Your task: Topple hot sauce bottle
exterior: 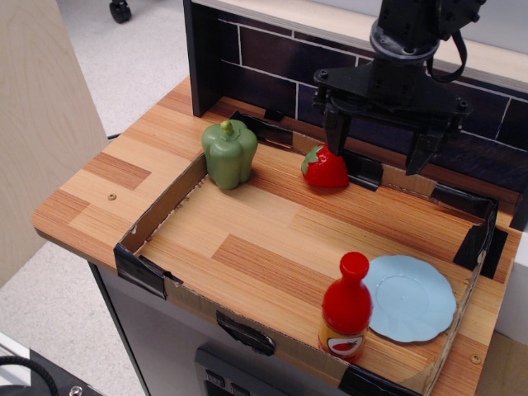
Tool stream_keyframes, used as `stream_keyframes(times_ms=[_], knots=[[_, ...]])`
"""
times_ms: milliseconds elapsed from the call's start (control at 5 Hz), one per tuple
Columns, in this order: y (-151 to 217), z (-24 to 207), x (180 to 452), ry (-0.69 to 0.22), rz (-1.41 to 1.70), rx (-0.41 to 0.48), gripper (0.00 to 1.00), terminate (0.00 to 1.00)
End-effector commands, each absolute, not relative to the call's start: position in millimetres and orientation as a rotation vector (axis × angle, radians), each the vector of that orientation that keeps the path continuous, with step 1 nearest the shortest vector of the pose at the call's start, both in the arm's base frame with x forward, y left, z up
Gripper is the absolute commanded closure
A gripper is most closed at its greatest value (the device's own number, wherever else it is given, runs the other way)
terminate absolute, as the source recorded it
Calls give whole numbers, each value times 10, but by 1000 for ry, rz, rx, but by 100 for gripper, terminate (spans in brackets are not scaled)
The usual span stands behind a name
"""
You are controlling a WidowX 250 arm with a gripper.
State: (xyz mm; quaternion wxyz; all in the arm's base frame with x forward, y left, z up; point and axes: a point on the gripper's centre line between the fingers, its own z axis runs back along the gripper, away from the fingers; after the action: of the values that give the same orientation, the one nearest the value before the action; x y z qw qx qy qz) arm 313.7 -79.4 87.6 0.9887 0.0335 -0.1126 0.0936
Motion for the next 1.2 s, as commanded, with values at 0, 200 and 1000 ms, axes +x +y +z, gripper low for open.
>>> stream_keyframes(times_ms=[0, 200, 1000], knots=[[-794, 876, 3137, -226, 188, 67, 0, 0], [-878, 866, 2974, -240, 164, 39, 0, 0], [-1227, 1137, 2161, -258, 59, 3, 0, 0]])
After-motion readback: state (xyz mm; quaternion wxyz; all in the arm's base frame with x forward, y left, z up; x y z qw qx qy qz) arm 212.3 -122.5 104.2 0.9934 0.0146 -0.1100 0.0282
